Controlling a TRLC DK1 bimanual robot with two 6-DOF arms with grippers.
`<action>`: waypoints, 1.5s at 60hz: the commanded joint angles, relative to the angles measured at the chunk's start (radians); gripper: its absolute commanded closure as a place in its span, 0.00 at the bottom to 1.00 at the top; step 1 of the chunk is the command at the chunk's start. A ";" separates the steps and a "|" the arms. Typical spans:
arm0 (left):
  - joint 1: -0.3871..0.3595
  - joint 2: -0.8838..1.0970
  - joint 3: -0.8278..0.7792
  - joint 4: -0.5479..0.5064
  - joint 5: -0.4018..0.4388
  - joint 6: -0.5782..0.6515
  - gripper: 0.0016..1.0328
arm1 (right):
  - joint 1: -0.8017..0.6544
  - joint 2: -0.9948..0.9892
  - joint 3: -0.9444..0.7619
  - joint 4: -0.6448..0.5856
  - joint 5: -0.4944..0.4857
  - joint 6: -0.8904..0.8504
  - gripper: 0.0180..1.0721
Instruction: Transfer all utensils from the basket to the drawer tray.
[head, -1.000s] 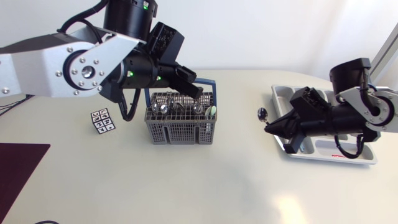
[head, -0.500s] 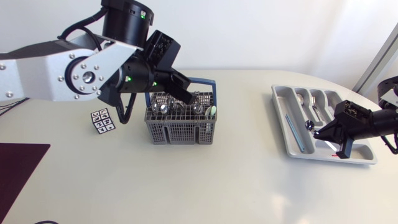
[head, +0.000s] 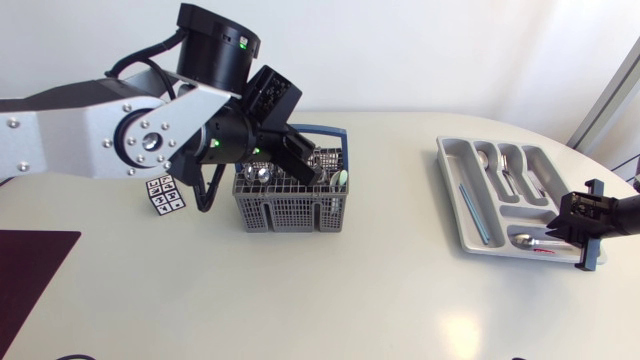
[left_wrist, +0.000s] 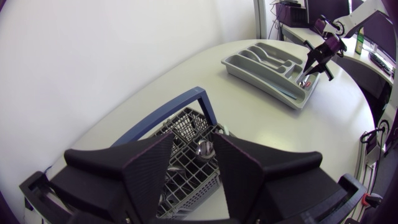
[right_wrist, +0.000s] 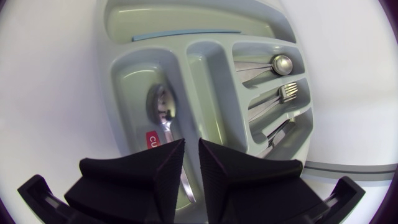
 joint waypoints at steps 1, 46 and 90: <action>-0.012 0.013 -0.032 0.008 -0.009 0.027 0.53 | -0.003 0.008 -0.043 0.023 0.007 -0.042 0.67; -0.055 0.063 -0.080 0.029 -0.055 0.047 0.53 | 0.719 -0.455 -0.058 -0.213 -0.027 0.952 0.29; -0.127 0.250 -0.138 0.371 -0.164 0.247 0.60 | 0.994 -0.457 -0.219 0.048 0.021 1.232 0.29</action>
